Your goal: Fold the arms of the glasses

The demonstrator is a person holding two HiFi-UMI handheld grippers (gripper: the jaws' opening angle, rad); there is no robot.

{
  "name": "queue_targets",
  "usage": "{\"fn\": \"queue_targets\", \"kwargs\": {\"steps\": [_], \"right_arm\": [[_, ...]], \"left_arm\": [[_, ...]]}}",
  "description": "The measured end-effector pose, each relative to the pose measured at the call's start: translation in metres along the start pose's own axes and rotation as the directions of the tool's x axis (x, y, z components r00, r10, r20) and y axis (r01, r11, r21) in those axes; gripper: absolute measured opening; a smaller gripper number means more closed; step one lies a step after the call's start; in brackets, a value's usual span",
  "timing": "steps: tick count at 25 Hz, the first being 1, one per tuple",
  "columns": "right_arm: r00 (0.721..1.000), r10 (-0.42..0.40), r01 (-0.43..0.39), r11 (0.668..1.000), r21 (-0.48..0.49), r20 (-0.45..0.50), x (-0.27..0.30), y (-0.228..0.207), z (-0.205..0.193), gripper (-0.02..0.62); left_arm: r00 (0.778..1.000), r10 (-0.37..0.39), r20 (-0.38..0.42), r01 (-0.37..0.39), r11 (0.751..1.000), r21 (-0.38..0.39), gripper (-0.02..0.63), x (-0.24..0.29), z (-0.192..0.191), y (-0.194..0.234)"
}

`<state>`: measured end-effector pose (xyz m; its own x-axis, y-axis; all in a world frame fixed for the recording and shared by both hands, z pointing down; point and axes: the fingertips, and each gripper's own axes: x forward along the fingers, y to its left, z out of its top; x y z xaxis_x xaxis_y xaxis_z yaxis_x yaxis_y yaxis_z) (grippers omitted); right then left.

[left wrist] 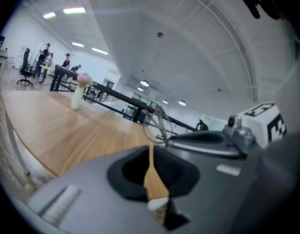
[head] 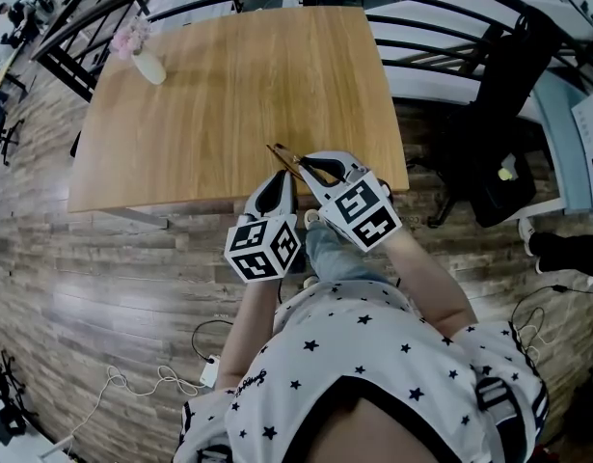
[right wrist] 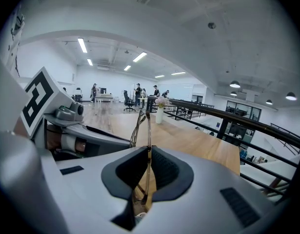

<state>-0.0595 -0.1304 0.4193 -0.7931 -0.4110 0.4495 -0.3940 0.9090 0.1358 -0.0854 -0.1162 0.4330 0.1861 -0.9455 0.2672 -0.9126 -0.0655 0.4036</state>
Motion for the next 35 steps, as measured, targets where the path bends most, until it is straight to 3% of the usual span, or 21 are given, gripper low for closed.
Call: {"fn": "queue_targets", "kwargs": {"steps": [9, 19, 35], "right_arm": [[0.999, -0.019, 0.018, 1.0, -0.025, -0.031, 0.013, -0.009, -0.005, 0.021], [0.993, -0.03, 0.026, 0.999, -0.043, -0.116, 0.048, -0.048, -0.032, 0.021], [0.958, -0.015, -0.014, 0.995, -0.101, -0.287, 0.098, -0.099, -0.085, 0.021]], "left_arm": [[0.999, 0.034, 0.01, -0.034, 0.999, -0.025, 0.029, -0.004, 0.002, 0.023], [0.997, 0.066, -0.038, -0.068, 0.997, -0.046, 0.014, 0.014, -0.008, 0.049], [0.987, 0.119, -0.104, -0.125, 0.99, -0.061, 0.006, 0.043, -0.021, 0.084]]}}
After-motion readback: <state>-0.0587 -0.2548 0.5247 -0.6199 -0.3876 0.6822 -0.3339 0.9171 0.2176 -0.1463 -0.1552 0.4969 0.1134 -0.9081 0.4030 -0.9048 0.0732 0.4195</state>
